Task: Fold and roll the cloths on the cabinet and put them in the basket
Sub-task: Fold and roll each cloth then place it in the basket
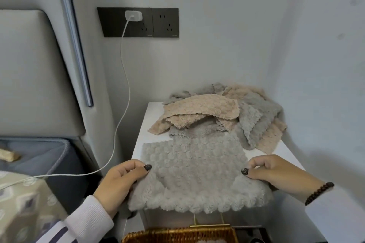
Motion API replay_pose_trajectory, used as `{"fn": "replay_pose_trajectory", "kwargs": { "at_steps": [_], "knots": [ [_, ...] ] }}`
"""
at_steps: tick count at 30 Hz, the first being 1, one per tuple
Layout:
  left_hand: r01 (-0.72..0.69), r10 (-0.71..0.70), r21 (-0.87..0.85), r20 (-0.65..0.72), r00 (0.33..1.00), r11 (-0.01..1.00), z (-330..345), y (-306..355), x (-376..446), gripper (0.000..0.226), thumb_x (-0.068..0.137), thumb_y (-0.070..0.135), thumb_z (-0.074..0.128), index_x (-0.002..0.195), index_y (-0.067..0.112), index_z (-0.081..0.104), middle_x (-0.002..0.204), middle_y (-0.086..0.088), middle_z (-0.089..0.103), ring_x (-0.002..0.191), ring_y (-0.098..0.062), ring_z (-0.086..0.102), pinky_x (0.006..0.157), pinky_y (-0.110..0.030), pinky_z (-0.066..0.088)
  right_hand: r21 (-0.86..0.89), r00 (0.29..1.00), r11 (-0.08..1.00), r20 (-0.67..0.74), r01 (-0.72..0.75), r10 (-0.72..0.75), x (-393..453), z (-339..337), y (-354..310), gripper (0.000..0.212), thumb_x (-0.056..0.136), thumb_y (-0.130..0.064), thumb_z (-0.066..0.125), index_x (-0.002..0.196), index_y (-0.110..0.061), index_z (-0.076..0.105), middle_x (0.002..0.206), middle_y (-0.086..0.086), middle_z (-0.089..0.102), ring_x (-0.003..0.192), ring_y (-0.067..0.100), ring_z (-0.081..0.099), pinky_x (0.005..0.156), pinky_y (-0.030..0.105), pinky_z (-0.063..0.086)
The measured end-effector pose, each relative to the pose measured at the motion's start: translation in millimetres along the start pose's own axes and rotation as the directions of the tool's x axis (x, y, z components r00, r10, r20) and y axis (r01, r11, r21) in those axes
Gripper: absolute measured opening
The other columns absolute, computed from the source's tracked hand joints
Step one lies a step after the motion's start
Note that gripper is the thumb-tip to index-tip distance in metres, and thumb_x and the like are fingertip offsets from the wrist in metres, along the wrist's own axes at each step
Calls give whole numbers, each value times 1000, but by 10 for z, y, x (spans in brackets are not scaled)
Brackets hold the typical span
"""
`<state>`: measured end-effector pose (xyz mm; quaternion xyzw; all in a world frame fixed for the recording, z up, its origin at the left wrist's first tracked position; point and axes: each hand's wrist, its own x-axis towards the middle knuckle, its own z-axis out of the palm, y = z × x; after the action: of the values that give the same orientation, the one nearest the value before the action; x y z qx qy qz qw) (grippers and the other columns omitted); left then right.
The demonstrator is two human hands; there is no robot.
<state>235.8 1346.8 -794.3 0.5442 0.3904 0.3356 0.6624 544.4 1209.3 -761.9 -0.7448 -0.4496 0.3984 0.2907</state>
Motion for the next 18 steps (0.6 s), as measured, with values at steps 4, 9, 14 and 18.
{"fn": "replay_pose_trajectory", "kwargs": {
  "at_steps": [4,9,14,18],
  "knots": [
    [19,-20,-19,-55,998,1000,-4,-31,101,8,76,12,71,75,4,70,79,-21,70,65,-25,67,54,-28,55,46,991,997,-123,66,-60,66,22,27,9,93,-21,59,89,-19,66,49,2,45,46,19,34,54,28,27],
    [-16,28,91,-132,991,996,26,81,273,14,91,8,56,95,2,68,78,-11,73,63,-14,66,53,-21,54,61,902,974,-395,218,-177,250,65,17,10,94,-24,55,94,-24,64,60,24,54,51,19,46,55,25,34],
    [-84,107,98,-254,961,992,-18,136,497,14,94,12,55,94,7,69,60,1,65,49,-7,57,50,-21,50,55,809,953,-545,298,-222,510,110,37,9,96,-23,52,98,-24,60,60,5,57,54,19,43,51,27,33],
    [-94,122,106,-311,942,990,-39,111,669,14,93,13,57,89,7,69,49,8,58,45,-5,52,49,-20,49,-9,769,949,-584,315,-261,701,140,33,9,98,-20,49,100,-21,58,59,7,52,47,16,37,40,18,29]
  ]
}}
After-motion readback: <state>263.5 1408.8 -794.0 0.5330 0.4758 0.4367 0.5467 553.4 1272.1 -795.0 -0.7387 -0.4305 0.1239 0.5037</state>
